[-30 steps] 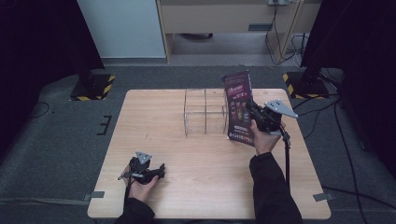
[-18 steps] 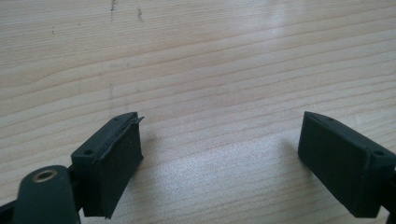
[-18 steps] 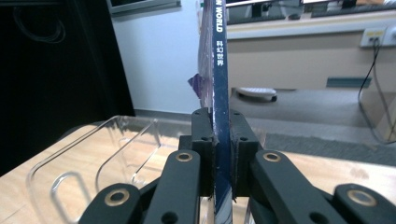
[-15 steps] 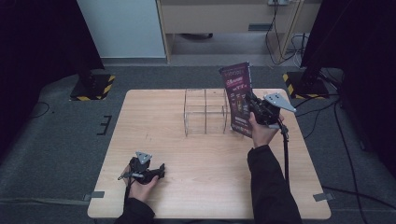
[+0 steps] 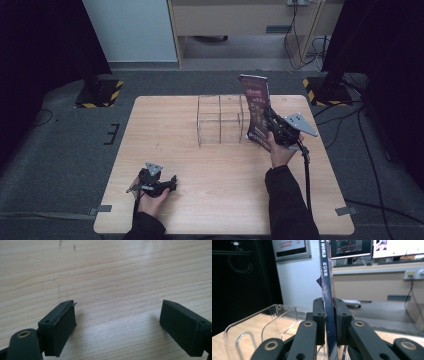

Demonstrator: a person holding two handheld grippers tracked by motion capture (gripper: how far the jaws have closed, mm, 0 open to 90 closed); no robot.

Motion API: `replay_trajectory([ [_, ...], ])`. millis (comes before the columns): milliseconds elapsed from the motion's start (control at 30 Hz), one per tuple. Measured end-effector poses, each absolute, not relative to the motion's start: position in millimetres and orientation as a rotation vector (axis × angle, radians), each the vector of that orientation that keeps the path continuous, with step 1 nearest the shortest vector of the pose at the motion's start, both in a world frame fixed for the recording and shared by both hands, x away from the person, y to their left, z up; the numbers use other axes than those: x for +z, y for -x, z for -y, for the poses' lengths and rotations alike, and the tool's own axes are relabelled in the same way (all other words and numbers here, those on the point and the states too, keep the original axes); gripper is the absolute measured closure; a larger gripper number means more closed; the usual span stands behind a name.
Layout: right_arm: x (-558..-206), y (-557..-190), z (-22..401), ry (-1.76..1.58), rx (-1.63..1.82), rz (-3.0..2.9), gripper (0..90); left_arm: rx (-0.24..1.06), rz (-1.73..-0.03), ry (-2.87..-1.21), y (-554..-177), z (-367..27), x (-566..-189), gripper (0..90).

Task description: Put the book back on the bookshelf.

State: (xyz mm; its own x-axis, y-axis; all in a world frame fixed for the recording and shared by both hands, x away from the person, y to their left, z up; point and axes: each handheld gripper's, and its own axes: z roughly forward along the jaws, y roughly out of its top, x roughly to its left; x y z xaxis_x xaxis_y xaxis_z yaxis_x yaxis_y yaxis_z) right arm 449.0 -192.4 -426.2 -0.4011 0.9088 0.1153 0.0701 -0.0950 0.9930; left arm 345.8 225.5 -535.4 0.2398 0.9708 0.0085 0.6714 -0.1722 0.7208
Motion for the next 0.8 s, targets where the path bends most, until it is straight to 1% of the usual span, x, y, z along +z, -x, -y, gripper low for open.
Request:
replay_trajectory([
  [333, -432.3, -441.8, 200.0, -1.116, 1.524, -1.546, 81.0, 0.648, -1.499, -1.921, -345.8, -225.3, -535.4, 12.5],
  [600, -435.4, -431.2, 201.4, -1.100, 1.489, -1.596, 77.7, 0.648, -1.500, -1.921, -345.9, -225.2, -535.4, 12.4],
  [800, -433.7, -425.6, 202.7, -1.117, 1.451, -1.630, 77.3, 0.648, -1.500, -1.920, -345.9, -225.1, -535.4, 12.3],
])
